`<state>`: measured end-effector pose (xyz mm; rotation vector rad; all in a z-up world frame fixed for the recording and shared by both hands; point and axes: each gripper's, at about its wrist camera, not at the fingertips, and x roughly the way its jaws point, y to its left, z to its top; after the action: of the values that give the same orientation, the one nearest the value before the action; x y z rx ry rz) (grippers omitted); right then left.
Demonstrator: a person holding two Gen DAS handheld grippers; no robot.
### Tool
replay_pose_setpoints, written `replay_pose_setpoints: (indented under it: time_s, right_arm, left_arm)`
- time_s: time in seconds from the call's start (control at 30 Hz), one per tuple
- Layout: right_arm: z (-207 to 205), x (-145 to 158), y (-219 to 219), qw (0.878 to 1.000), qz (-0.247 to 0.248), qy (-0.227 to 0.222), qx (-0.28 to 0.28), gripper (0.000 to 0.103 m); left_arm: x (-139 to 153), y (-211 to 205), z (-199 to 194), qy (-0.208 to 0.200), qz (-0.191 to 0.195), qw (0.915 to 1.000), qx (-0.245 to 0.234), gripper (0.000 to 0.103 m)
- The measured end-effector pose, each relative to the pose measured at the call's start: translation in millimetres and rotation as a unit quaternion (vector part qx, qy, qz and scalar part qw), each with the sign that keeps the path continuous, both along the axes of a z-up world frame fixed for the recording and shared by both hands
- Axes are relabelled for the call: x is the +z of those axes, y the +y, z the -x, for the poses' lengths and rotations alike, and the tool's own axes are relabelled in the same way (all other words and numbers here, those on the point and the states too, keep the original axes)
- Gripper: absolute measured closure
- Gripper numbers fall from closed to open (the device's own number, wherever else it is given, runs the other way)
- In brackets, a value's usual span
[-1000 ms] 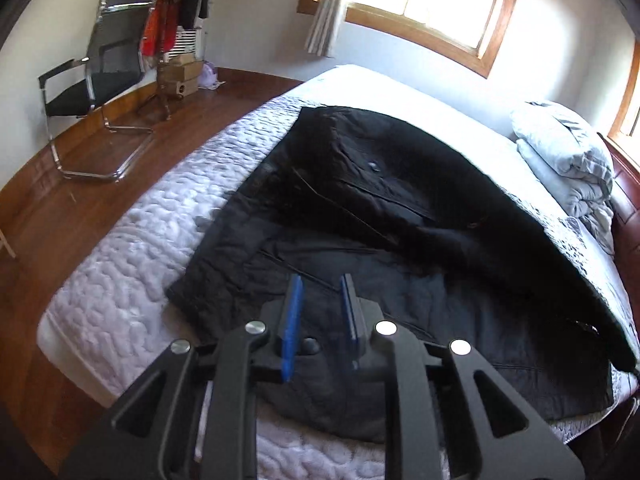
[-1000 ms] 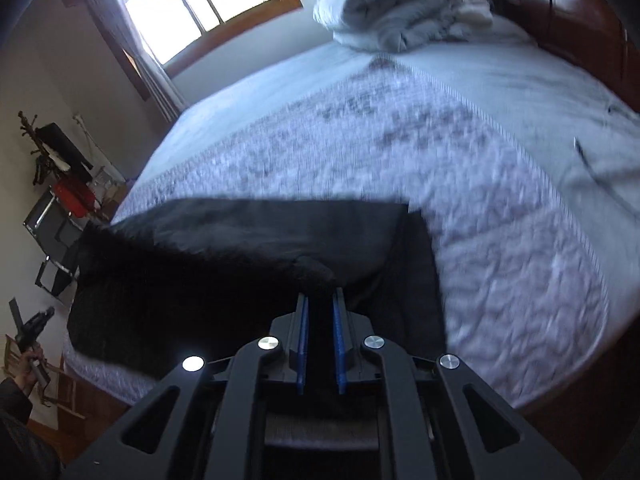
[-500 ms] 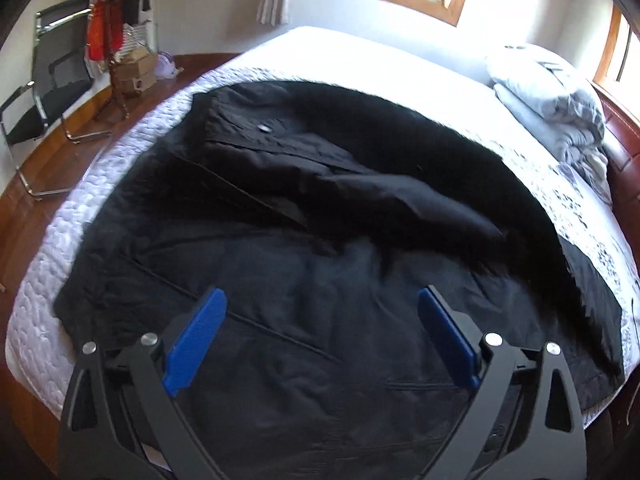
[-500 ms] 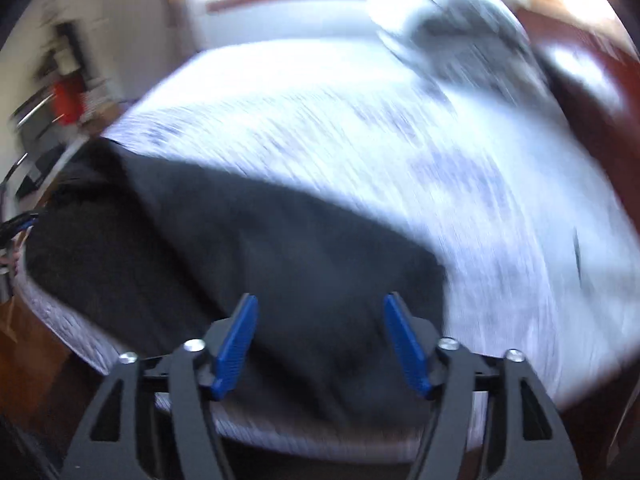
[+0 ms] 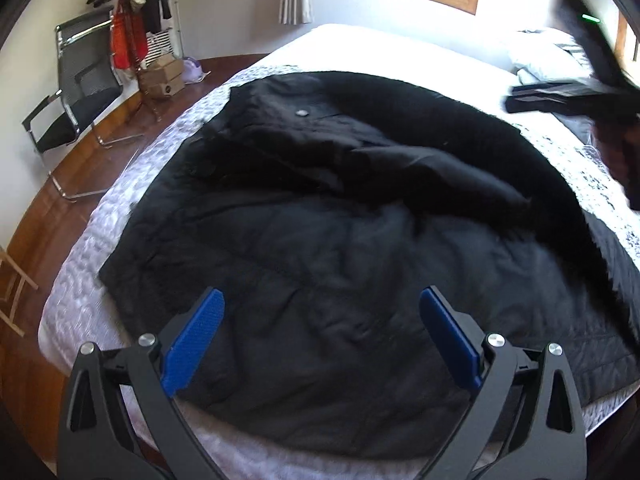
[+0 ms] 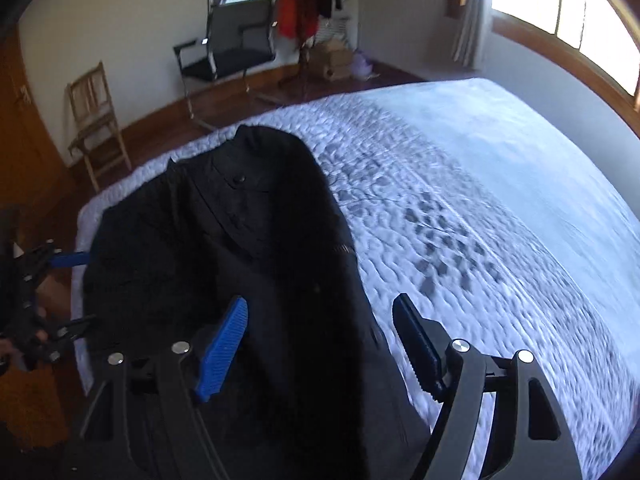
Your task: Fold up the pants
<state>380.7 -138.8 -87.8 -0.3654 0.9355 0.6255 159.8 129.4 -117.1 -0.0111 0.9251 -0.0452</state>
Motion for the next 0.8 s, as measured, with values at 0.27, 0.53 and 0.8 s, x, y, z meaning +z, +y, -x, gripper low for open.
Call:
replay_pose_setpoints:
  time_s: [0.27, 0.53, 0.8]
  right_arm:
    - [-59, -51, 25, 0.997, 0.027, 0.069, -0.033, 0.052]
    - [-27, -30, 19, 0.999, -0.015, 0.036, -0.018, 0.089]
    - [99, 37, 36, 0.993, -0.077, -0.055, 0.065, 0.089]
  left_arm:
    - [-10, 23, 21, 0.011, -0.027, 0.9996, 0.004, 0.005]
    - [-5, 31, 32, 0.008, -0.05, 0.9987, 0.007, 0.005]
    - [23, 66, 58, -0.023, -0.006, 0.9972, 0.071, 0.005]
